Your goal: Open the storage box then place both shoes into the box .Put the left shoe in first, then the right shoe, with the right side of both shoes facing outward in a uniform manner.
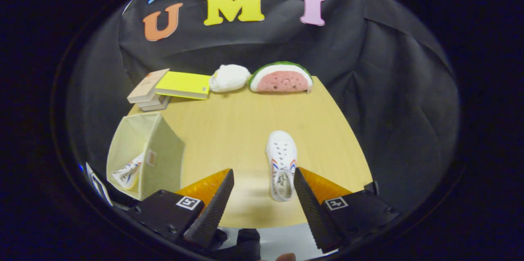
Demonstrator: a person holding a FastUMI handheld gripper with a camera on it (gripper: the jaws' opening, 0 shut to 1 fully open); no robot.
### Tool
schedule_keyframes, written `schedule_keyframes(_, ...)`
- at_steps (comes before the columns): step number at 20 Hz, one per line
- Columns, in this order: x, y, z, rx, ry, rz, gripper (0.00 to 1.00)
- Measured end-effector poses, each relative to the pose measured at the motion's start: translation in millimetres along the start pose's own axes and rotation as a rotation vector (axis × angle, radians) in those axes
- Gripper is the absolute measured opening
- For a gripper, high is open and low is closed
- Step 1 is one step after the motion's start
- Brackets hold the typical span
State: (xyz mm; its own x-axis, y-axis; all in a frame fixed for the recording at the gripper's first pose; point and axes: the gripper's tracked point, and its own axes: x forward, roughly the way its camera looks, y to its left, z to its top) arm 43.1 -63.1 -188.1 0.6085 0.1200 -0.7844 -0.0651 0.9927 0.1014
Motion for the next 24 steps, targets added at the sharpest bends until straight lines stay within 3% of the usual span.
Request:
schedule_keyframes(3, 42, -34, -17, -0.005, 0.084, -0.027, 0.95)
schedule_keyframes(9, 121, -54, -33, 0.028, 0.259, 0.029, 0.95)
schedule_keyframes(17, 172, -51, -34, 0.025, 0.415, 0.106, 0.93)
schedule_keyframes(19, 173, -45, -38, 0.02, 0.459, 0.155, 0.87)
schedule_keyframes(22, 170, -38, -30, 0.017, 0.483, 0.183, 0.48)
schedule_keyframes(24, 174, -41, -37, 0.016, 0.483, 0.174, 0.35)
